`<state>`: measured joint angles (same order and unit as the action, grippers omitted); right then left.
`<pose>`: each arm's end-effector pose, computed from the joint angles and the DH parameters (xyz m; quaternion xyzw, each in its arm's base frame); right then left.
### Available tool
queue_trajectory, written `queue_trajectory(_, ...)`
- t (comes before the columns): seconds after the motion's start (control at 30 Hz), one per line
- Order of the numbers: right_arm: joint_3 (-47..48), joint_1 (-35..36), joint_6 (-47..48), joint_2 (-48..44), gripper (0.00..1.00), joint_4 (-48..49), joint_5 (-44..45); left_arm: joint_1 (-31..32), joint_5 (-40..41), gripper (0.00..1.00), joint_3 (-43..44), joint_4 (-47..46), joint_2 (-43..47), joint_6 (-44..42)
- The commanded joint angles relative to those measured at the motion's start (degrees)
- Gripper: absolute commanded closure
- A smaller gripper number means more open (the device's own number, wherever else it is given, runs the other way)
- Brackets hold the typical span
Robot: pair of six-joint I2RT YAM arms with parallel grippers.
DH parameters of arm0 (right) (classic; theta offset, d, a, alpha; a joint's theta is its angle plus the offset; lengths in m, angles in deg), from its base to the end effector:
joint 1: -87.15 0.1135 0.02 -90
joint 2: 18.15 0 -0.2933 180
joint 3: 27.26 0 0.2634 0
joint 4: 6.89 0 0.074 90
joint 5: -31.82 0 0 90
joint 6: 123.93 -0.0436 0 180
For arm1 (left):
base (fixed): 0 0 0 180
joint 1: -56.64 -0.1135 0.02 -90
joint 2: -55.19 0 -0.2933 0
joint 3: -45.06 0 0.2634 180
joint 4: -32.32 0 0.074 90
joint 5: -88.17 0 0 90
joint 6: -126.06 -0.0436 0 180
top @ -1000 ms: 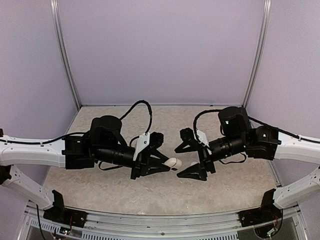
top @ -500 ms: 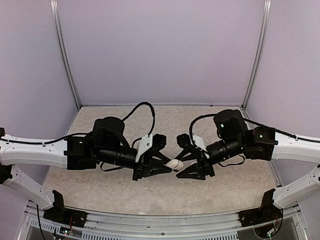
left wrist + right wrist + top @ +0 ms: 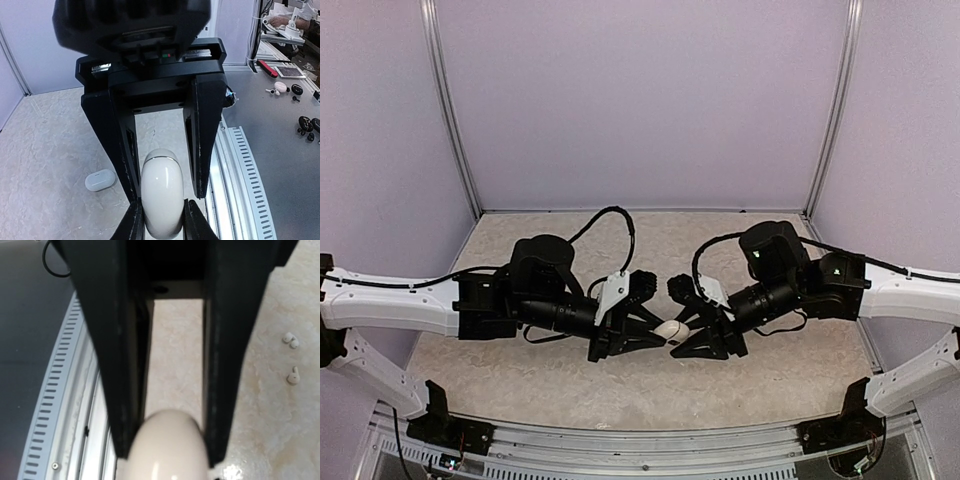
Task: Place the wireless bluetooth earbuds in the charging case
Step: Pass from the left arm to the right
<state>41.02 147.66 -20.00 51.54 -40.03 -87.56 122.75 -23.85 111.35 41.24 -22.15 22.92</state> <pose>0.1161 0.2488 0.3186 -0.6119 0.6105 0.3841 0.3246 0.1154 -0.3008 0.3101 0.5971 0.5493 -0.3912 0.4344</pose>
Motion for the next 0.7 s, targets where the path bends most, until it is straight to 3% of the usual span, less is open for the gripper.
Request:
queue_trajectory(0.0, 1.74, 0.74, 0.47, 0.39, 0.57, -0.6, -0.56, 0.4, 0.18, 0.85, 2.16, -1.37, -0.61, -0.3)
queue_trajectory(0.4, 1.39, 0.8, 0.81, -0.55, 0.76, -0.56, -0.76, 0.37, 1.03, 0.83, 1.6, -2.18, -0.65, -0.15)
queue_trajectory(0.57, 1.1, 0.84, 0.38, -1.08, 0.82, -0.29, 0.17, 0.36, 3.7, 0.6, -0.51, -4.76, 0.6, 1.06)
queue_trajectory(0.67, 0.86, 0.71, 0.1, -1.56, 0.83, 0.12, 1.09, 0.33, 4.9, 0.52, -2.16, -6.85, 2.21, 1.91)
